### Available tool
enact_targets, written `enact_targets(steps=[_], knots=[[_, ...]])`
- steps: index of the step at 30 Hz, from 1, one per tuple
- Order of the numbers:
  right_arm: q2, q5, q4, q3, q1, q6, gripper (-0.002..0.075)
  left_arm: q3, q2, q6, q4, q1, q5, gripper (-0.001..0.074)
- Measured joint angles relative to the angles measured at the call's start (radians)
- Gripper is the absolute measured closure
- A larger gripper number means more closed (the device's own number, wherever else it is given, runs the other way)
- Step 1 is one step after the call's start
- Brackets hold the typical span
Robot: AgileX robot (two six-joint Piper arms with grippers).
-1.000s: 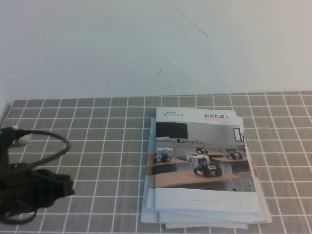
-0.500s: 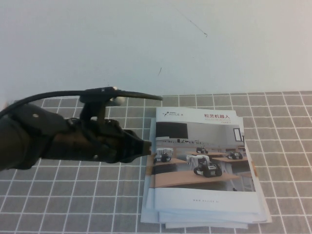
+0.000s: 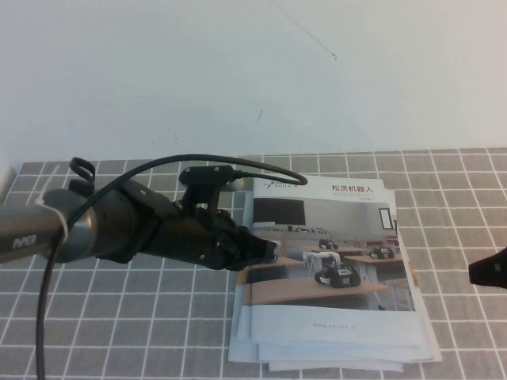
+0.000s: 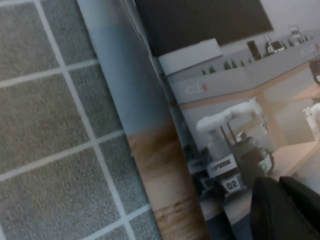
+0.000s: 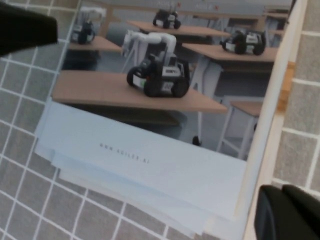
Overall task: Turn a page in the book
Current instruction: Open the closed book
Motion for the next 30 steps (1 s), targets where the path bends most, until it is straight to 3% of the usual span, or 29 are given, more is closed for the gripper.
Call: enact_targets(steps=[5, 16, 19, 25, 30], knots=[[0.087, -0.023, 0.093, -0.021, 0.038, -0.065, 0.0729, -0.007, 0.056, 0.0, -0.006, 0.0, 0.011, 0.0738], [0.268, -0.044, 0.102, -0.142, 0.14, -0.124, 0.072, -0.023, 0.098, -0.01, -0.004, 0.0, 0.033, 0.0738], [0.315, -0.04, 0.098, -0.19, 0.14, -0.124, 0.0652, -0.025, 0.1, -0.014, 0.0, 0.0, 0.039, 0.0738], [0.411, -0.037, 0.095, -0.265, 0.14, -0.086, 0.041, -0.025, 0.1, -0.016, 0.002, 0.0, 0.039, 0.0738], [0.49, -0.032, 0.147, -0.278, 0.14, -0.081, 0.0365, -0.025, 0.102, -0.018, 0.002, 0.0, 0.039, 0.0738]])
